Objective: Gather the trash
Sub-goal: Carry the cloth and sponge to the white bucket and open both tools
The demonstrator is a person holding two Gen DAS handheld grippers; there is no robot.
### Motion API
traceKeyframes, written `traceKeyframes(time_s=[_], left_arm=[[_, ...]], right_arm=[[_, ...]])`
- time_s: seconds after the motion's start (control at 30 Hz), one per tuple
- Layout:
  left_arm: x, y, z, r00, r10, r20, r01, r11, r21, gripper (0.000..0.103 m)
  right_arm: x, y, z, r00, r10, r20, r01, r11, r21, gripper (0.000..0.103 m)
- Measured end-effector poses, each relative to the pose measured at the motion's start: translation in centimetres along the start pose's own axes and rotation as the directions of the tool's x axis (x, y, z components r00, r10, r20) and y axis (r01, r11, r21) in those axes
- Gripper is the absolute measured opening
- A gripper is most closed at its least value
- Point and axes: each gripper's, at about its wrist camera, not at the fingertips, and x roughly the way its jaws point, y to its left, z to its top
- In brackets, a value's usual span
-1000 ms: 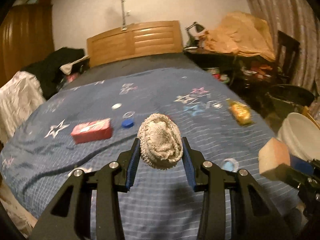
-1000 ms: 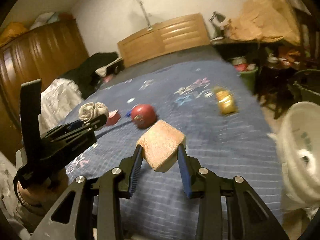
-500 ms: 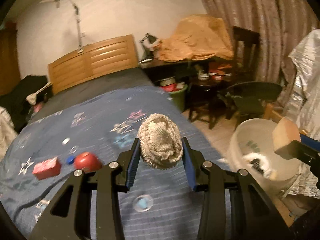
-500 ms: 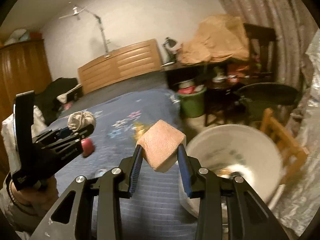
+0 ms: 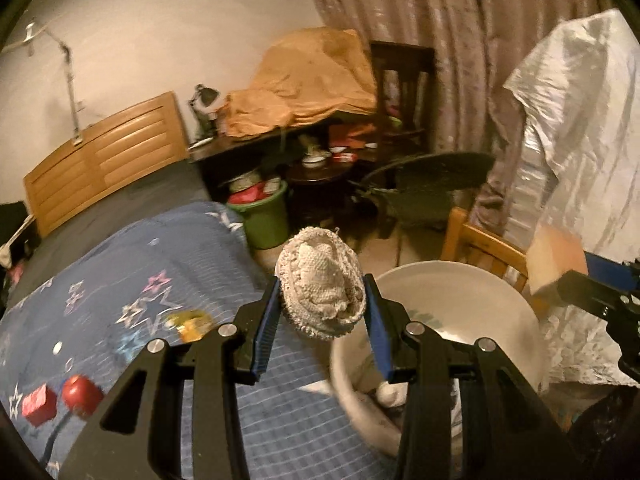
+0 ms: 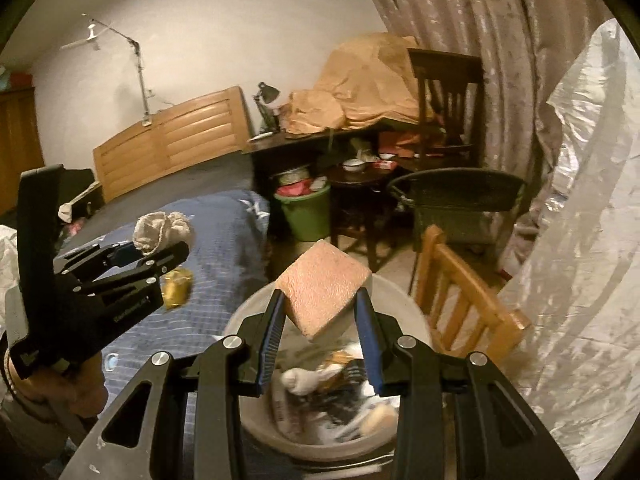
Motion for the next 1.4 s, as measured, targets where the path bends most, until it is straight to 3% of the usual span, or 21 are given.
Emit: traceKeyframes(time_s=[0.23, 0.5, 1.23, 1.27, 1.33, 1.37, 1.4], left_arm=[[2.9, -3.2, 0.2, 0.992, -0.111, -0.052, 0.115, 0.991, 0.073, 0.039], [4.2, -4.3, -0.8, 0.977, -0.177, -0.115, 0.189, 0.976, 0.105, 0.039], [6.3, -4.0, -1.9, 0.958, -0.221, -0.184, 0.238, 0.968, 0.081, 0.041], [6.4, -4.1, -2.0, 0.956, -0.226, -0.187, 0.244, 0.966, 0.085, 0.045], [6.5, -4.1, -2.2, 0.957, -0.222, -0.189, 0.242, 0.965, 0.095, 0.063], [6.4, -4.0, -2.2, 0.96, -0.219, -0.177, 0.237, 0.967, 0.092, 0.07], [6.4, -3.9, -2.2, 0.96, -0.22, -0.174, 0.238, 0.967, 0.089, 0.07]], right_arm=[[2.0, -2.4, 0.4, 0.999, -0.017, -0.044, 0.018, 1.0, 0.018, 0.037], [3.6, -2.5, -0.4, 0.996, -0.005, -0.084, 0.007, 1.0, 0.022, 0.037], [6.1, -1.4, -0.8, 0.992, 0.005, -0.128, -0.007, 1.0, -0.014, 0.039], [6.3, -1.3, -0.8, 0.991, 0.003, -0.133, -0.006, 1.0, -0.021, 0.044], [6.4, -1.5, -0.8, 0.992, -0.011, -0.126, 0.009, 1.0, -0.015, 0.057], [6.5, -1.6, -0.8, 0.992, -0.01, -0.124, 0.009, 1.0, -0.006, 0.057], [6.6, -1.7, -0.8, 0.992, -0.01, -0.125, 0.01, 1.0, -0.003, 0.057]])
